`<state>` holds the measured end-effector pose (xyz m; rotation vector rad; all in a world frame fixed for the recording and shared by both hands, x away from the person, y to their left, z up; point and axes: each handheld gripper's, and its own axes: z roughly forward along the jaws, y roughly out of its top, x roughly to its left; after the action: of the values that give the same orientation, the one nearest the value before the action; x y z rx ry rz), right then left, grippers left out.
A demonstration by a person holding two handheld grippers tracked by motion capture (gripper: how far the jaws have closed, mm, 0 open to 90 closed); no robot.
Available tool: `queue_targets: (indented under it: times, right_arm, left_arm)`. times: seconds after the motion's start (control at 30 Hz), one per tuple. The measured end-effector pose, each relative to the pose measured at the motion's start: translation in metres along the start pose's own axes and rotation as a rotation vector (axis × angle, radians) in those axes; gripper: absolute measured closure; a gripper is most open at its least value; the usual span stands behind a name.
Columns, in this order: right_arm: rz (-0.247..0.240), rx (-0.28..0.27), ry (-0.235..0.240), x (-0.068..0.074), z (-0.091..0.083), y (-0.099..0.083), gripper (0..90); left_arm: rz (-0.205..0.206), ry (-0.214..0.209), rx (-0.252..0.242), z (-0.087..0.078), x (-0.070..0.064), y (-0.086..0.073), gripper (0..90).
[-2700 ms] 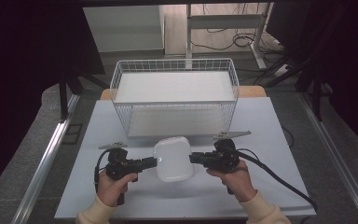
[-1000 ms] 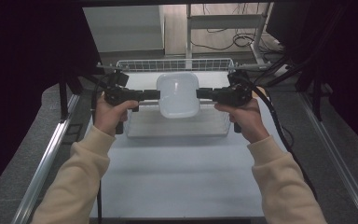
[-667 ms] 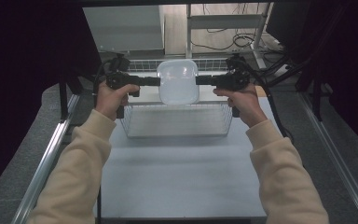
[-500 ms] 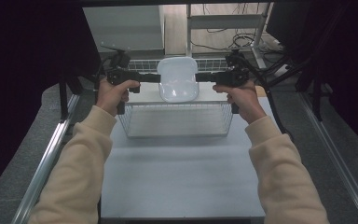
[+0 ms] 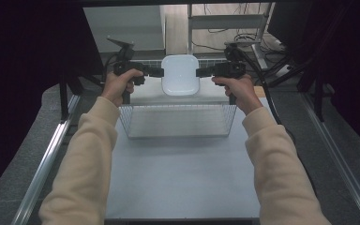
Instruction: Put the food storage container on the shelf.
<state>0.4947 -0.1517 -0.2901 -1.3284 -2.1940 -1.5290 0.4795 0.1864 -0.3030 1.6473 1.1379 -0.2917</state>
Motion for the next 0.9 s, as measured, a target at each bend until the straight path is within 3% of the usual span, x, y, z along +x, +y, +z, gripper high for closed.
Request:
queue_targets:
  times: [0.07, 0.1, 0.27, 0.4, 0.67, 0.77, 0.8, 0.83, 0.9]
  right_arm:
    - [0.014, 0.006, 0.0, -0.002, 0.002, 0.002, 74.3]
    - [0.057, 0.016, -0.003, -0.006, 0.005, 0.006, 73.4]
    - [0.141, 0.022, -0.001, -0.013, 0.012, 0.011, 72.0]
    - [0.197, 0.009, 0.007, -0.021, 0.017, 0.012, 71.5]
    - [0.223, -0.01, 0.008, -0.025, 0.022, 0.01, 69.8]
    - [0.225, -0.017, 0.011, -0.027, 0.023, 0.008, 66.3]
    - [0.224, -0.02, 0.01, -0.026, 0.023, 0.008, 61.1]
    - [0.201, -0.038, -0.002, -0.024, 0.022, 0.008, 52.0]
    - [0.176, -0.069, -0.018, -0.017, 0.018, 0.006, 43.5]
  left_arm:
    - [-0.014, -0.005, 0.0, 0.001, 0.002, 0.001, 77.8]
    - [-0.06, -0.015, 0.001, 0.004, 0.009, 0.005, 77.2]
    - [-0.144, -0.051, -0.005, 0.009, 0.024, 0.01, 74.9]
    - [-0.178, -0.058, -0.016, 0.013, 0.032, 0.011, 72.6]
    - [-0.187, -0.057, -0.02, 0.018, 0.038, 0.009, 67.7]
    - [-0.165, -0.052, -0.031, 0.019, 0.037, 0.007, 66.8]
    - [-0.158, -0.044, -0.036, 0.019, 0.036, 0.007, 63.9]
    - [-0.139, -0.023, -0.048, 0.018, 0.033, 0.006, 53.1]
    - [-0.1, 0.017, -0.072, 0.014, 0.026, 0.004, 42.7]
